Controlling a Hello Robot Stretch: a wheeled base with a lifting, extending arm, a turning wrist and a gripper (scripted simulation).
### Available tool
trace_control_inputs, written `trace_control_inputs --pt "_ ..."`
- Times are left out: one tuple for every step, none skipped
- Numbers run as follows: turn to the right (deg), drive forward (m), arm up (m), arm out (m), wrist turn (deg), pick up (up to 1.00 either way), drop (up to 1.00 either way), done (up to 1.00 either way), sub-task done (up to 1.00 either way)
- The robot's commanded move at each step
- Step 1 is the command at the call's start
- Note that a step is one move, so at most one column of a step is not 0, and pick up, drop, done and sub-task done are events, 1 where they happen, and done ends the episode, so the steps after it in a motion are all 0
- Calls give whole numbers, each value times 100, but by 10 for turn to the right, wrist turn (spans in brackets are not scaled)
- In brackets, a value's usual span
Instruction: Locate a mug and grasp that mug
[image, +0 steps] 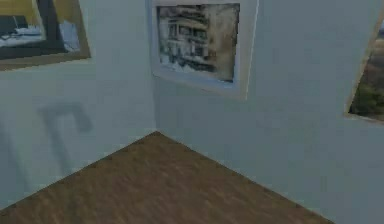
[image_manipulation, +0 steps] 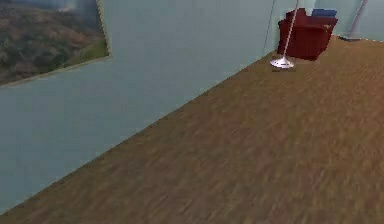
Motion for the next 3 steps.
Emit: trace_control_inputs --pt "390 0 0 0 0 0 0 0 0" --pt "0 5 0 0 0 0 0 0 0" --pt "-450 0 0 0 0 0 0 0 0"
